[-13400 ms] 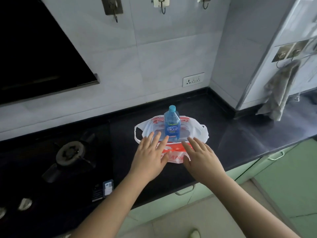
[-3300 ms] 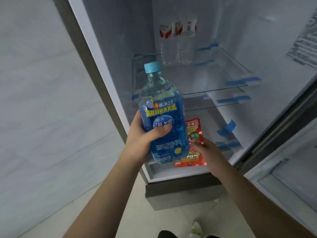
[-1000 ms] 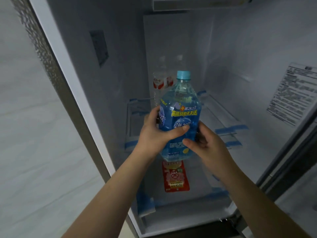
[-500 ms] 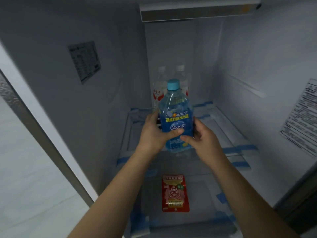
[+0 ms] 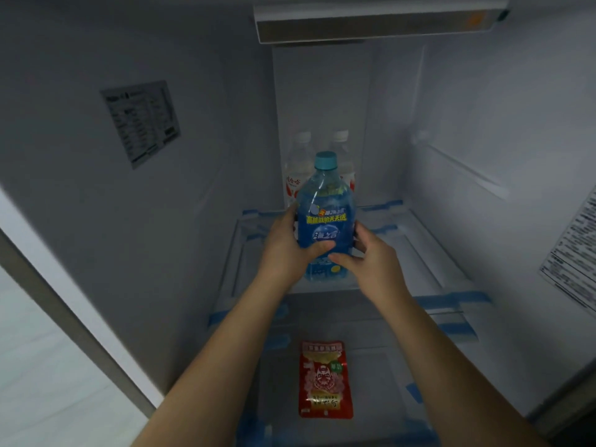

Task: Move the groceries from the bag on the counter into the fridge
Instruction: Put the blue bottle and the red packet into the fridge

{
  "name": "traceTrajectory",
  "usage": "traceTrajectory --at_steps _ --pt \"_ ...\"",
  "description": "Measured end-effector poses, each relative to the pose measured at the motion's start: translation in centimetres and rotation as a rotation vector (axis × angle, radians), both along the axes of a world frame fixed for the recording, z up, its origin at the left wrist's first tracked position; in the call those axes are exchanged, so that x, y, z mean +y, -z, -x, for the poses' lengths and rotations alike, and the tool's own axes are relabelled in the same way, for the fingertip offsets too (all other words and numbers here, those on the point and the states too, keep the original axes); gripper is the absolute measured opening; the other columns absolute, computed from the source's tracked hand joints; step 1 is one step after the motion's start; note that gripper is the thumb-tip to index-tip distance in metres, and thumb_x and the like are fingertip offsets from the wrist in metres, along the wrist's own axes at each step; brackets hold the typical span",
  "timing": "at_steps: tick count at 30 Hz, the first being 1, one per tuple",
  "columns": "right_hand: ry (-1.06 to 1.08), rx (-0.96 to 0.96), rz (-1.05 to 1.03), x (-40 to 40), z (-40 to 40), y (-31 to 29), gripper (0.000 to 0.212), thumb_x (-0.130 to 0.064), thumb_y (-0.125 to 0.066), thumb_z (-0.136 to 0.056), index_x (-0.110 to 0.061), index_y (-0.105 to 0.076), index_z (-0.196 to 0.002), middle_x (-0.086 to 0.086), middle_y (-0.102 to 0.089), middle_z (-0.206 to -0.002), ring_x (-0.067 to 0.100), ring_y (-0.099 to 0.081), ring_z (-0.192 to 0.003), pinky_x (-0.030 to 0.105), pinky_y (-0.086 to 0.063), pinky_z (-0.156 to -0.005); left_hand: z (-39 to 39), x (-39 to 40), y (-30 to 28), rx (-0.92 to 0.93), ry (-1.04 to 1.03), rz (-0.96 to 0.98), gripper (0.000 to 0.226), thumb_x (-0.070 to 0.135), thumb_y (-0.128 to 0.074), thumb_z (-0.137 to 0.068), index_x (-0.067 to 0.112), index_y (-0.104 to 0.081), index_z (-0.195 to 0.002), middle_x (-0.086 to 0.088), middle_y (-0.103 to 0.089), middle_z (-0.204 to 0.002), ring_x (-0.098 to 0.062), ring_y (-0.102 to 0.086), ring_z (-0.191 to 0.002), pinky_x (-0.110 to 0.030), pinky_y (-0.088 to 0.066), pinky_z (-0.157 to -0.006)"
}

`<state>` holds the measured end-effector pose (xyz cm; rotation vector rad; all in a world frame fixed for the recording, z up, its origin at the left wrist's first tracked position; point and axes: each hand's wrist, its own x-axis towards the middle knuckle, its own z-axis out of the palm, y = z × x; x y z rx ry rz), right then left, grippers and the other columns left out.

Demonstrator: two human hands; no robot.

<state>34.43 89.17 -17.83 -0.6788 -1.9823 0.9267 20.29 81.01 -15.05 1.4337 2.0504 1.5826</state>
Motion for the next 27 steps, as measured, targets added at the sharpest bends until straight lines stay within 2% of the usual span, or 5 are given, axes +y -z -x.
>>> traceTrajectory --at_steps 6,9,18,24,27 --pt "0.072 -0.081 -0.046 0.8 1.1 0.2 0.061 -0.033 -0.077 -0.079 -0.026 -0.050 -0.134 -0.007 -0.069 -0.116 0.009 -0.063 -0.103 0.033 -0.054 -0.084 0.7 1.1 0.0 0.102 -0.075 0.042 0.074 0.028 -0.087 -0.068 0.014 -0.052 -0.132 -0.005 -0.056 -0.118 -0.022 -0.055 -0.112 -0.033 -0.047 -0.092" --pt "0.113 -0.079 -0.065 0.7 1.5 0.4 0.060 -0.033 -0.075 -0.080 -0.023 -0.050 -0.134 -0.003 -0.070 -0.114 0.013 -0.065 -0.102 0.034 -0.054 -0.082 0.5 1.3 0.0 0.096 -0.063 0.009 0.067 0.024 -0.084 -0.073 0.014 -0.052 -0.131 -0.001 -0.058 -0.119 -0.020 -0.055 -0.114 -0.036 -0.048 -0.093" --pt "0.155 -0.117 -0.049 0.0 1.8 0.0 0.056 -0.030 -0.073 -0.083 -0.019 -0.051 -0.133 0.002 -0.070 -0.115 0.018 -0.065 -0.101 0.036 -0.055 -0.081 0.1 0.8 0.5 0.076 -0.060 -0.005 0.051 0.018 -0.080 -0.078 0.014 -0.056 -0.123 0.002 -0.067 -0.112 -0.012 -0.062 -0.101 -0.026 -0.050 -0.083" --pt "0.155 -0.279 -0.015 -0.8 0.8 -1.0 0.045 -0.031 -0.063 -0.091 -0.017 -0.051 -0.132 0.007 -0.067 -0.119 0.024 -0.064 -0.104 0.027 -0.046 -0.075 0.4 0.0 -0.2 0.329 -0.091 0.130 0.061 0.022 -0.073 -0.085 0.006 -0.044 -0.136 -0.016 -0.059 -0.125 -0.028 -0.055 -0.115 -0.020 -0.036 -0.081" --pt "0.190 -0.360 0.021 -1.7 -0.2 -1.6 0.046 -0.043 -0.049 -0.096 -0.014 -0.052 -0.132 0.009 -0.064 -0.124 0.026 -0.061 -0.108 0.029 -0.042 -0.077 -0.1 -1.9 0.5 0.475 -0.186 0.159 0.066 0.023 -0.066 -0.090 0.004 -0.035 -0.145 -0.021 -0.053 -0.132 -0.035 -0.052 -0.117 -0.036 -0.043 -0.091"
